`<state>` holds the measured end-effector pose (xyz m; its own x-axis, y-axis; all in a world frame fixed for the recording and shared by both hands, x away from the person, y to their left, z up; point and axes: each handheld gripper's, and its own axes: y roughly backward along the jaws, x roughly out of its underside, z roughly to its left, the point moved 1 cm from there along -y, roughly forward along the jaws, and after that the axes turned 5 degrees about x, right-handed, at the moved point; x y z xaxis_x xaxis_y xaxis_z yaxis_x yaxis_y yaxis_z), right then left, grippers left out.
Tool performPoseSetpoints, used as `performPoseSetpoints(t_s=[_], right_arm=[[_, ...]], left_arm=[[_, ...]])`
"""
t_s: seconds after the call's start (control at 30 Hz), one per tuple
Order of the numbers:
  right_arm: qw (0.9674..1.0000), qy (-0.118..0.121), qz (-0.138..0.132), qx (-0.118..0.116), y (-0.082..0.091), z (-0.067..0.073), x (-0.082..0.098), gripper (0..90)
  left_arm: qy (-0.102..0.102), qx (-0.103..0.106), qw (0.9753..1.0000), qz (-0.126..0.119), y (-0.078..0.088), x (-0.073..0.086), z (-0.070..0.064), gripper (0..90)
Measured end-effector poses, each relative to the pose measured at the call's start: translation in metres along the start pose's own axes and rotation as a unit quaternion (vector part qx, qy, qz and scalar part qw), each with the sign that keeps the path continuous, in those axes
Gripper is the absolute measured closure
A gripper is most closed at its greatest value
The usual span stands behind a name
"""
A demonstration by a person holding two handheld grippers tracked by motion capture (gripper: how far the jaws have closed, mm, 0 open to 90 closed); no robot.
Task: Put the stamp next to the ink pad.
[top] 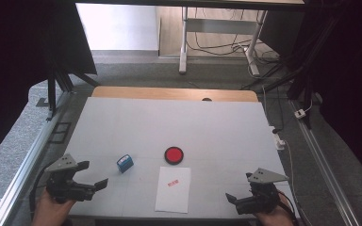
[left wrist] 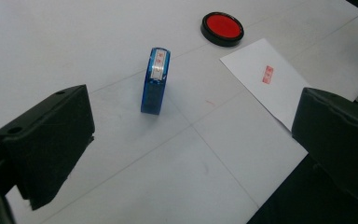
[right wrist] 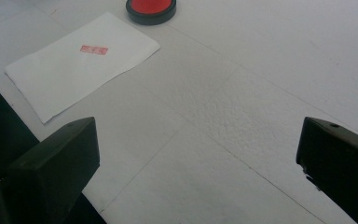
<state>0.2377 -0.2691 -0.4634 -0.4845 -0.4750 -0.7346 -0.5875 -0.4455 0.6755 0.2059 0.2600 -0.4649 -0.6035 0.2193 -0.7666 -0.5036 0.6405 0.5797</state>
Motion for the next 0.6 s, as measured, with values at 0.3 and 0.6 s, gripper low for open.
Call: performPoseSetpoints(t_s=[0.3, 0.6], right_arm=[[1.0000, 0.000, 0.000, 0.001, 0.000, 0.000, 0.000, 0.0], [1.0000, 0.000, 0.000, 0.000, 0.000, 0.001, 0.000, 0.0]], left_arm=[[0.004, 0.002, 1.0000, -0.009, 0.011, 0.015, -0.001, 0.0], [0.013, 0.003, 0.9999, 0.005, 0.013, 0.028, 0.002, 0.0]])
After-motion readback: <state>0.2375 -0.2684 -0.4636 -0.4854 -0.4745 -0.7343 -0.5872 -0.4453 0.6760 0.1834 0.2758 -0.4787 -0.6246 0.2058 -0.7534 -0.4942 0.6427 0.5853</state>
